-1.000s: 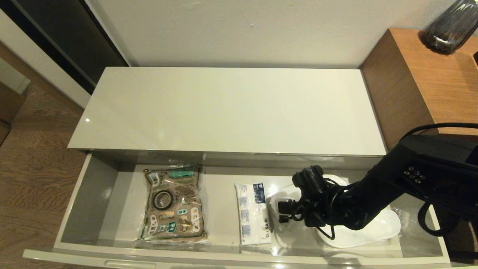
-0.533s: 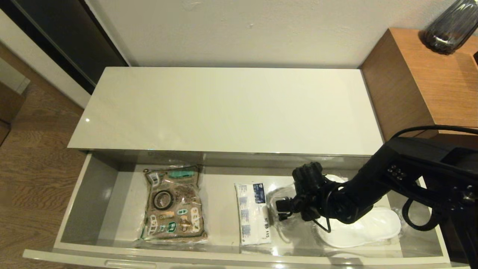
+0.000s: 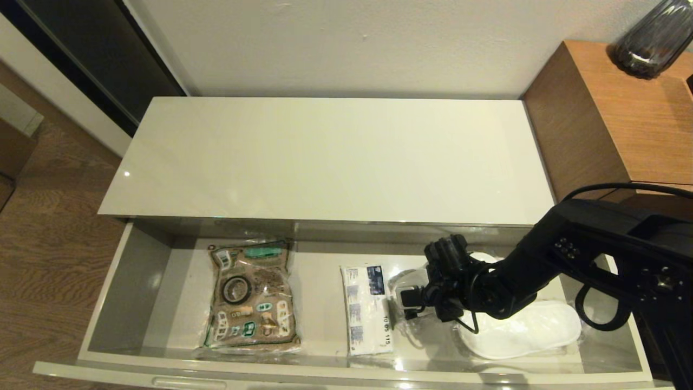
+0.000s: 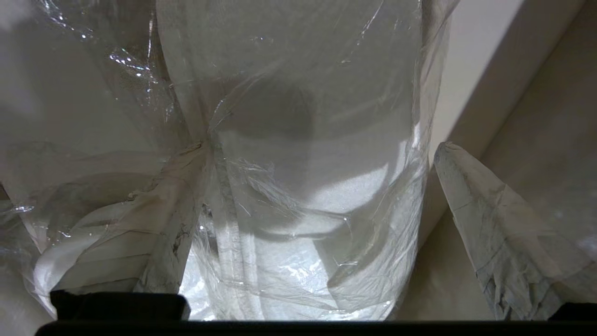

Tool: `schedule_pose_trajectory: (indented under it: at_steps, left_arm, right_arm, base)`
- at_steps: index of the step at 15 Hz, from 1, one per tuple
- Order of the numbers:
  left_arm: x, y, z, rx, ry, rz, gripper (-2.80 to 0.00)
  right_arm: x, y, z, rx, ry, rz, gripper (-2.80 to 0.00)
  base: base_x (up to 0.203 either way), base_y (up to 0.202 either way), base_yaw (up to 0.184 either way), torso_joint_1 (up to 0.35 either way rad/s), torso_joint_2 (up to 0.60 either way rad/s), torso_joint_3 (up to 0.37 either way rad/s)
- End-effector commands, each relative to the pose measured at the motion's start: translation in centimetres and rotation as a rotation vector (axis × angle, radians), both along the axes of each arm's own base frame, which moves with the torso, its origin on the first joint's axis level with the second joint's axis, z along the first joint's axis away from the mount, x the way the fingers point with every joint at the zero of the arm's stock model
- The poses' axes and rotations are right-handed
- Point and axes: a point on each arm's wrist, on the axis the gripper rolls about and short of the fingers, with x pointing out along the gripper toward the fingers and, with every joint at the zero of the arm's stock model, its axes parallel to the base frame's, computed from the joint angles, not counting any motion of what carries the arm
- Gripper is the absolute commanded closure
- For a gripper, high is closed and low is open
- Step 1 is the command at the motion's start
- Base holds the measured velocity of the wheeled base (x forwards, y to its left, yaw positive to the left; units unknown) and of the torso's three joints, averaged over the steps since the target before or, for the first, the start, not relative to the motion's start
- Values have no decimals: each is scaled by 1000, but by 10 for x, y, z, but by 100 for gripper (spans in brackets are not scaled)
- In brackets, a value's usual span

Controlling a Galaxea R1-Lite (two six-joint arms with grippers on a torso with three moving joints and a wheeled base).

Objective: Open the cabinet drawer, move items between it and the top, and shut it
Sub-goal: Take out the disposable slippers from the drawer

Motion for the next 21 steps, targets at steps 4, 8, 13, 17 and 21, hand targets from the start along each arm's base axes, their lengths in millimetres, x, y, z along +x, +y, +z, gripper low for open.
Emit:
schedule_pose_trajectory:
  at_steps: [4, 8, 13, 17, 21]
  left_arm:
    - [0, 0, 0, 0, 1, 0, 0]
    - [0, 0, 0, 0, 1, 0, 0]
    - [0, 0, 0, 0, -1, 0, 0]
    - [0, 0, 0, 0, 1, 0, 0]
    - [0, 0, 0, 0, -1, 0, 0]
  right_arm:
    - [17, 1, -9, 51, -2, -5, -280]
    - [25, 0, -11, 73, -13, -30, 0]
    - [7, -6, 15, 109, 65, -107, 0]
    - [-12, -2, 48, 164, 152, -199, 0]
    - [-25, -4, 68, 181, 193, -248, 0]
  base:
    - [0, 0, 0, 0, 0, 0]
    - [0, 0, 0, 0, 0, 0]
    - [0, 0, 0, 0, 0, 0]
    - [0, 0, 0, 0, 0, 0]
    - [0, 0, 0, 0, 0, 0]
